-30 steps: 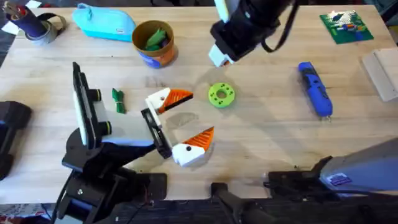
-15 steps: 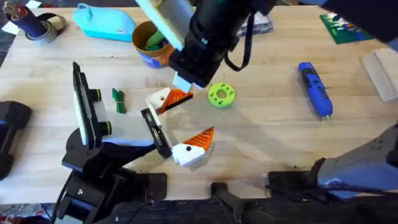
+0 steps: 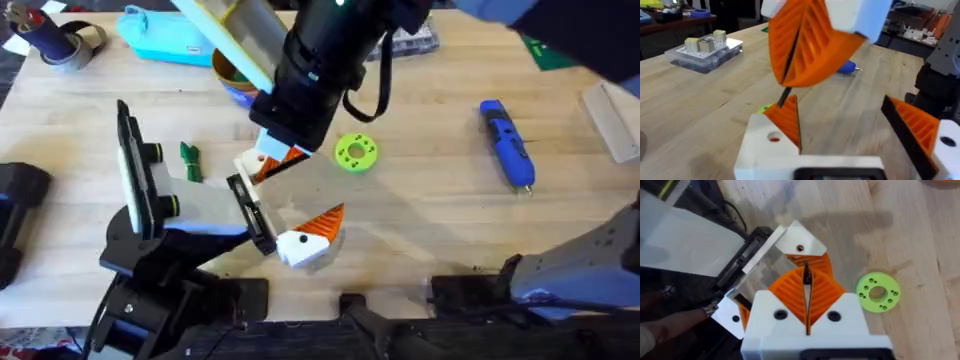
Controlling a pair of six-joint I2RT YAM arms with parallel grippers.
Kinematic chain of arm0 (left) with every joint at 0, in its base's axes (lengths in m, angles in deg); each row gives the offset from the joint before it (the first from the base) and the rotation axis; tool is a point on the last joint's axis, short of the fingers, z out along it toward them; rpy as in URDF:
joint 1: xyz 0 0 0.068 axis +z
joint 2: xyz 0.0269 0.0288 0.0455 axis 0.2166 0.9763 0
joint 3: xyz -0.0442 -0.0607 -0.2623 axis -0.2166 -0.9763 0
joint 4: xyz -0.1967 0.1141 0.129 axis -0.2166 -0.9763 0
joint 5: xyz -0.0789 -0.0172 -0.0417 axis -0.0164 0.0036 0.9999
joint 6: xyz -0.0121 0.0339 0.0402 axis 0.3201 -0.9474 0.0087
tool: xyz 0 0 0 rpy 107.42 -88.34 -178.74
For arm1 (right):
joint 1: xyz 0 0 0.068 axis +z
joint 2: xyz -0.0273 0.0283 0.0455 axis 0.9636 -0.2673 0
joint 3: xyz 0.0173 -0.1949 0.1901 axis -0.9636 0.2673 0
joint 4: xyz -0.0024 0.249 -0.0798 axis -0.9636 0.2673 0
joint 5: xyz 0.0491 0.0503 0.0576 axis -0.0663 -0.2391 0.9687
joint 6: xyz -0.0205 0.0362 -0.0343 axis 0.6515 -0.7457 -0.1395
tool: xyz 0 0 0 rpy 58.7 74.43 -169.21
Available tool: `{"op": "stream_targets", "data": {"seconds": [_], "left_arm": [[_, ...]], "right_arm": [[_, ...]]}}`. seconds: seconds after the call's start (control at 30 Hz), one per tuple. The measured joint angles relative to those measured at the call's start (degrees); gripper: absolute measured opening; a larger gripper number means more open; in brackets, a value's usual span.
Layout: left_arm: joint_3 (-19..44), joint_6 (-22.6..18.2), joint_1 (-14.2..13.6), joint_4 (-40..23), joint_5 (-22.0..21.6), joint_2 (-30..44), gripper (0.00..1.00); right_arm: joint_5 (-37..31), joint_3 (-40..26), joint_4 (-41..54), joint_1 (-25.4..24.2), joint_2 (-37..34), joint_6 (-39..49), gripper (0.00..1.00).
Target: Pick up the gripper from the table and insert it into the empty holder that is missing its gripper. Then pick up a screw, insert it into the mounting hole, and use the screwdriver to tighten it. Finally, clean up the table by picking up the vegetable and placing it into the bucket.
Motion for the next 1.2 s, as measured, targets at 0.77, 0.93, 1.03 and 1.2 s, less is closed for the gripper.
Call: {"op": "stream_targets", "data": {"seconds": [0.77,0.93,1.03,1.2], "left_arm": [[0.00,0.00,0.00,0.00,0.00,0.00,0.992],[0.00,0.00,0.00,0.00,0.00,0.00,0.992],[0.00,0.00,0.00,-0.02,0.00,0.00,0.992],[0.00,0.00,0.00,0.00,0.00,0.00,0.992]], "right_arm": [[0.53,-0.22,-0.53,0.98,-3.23,0.11,0.006],[0.53,-0.22,-0.53,0.98,-3.25,0.11,0.006],[0.53,-0.22,-0.48,0.98,-3.23,0.11,0.006],[0.53,-0.22,-0.46,1.01,-3.23,0.11,0.006]]}}
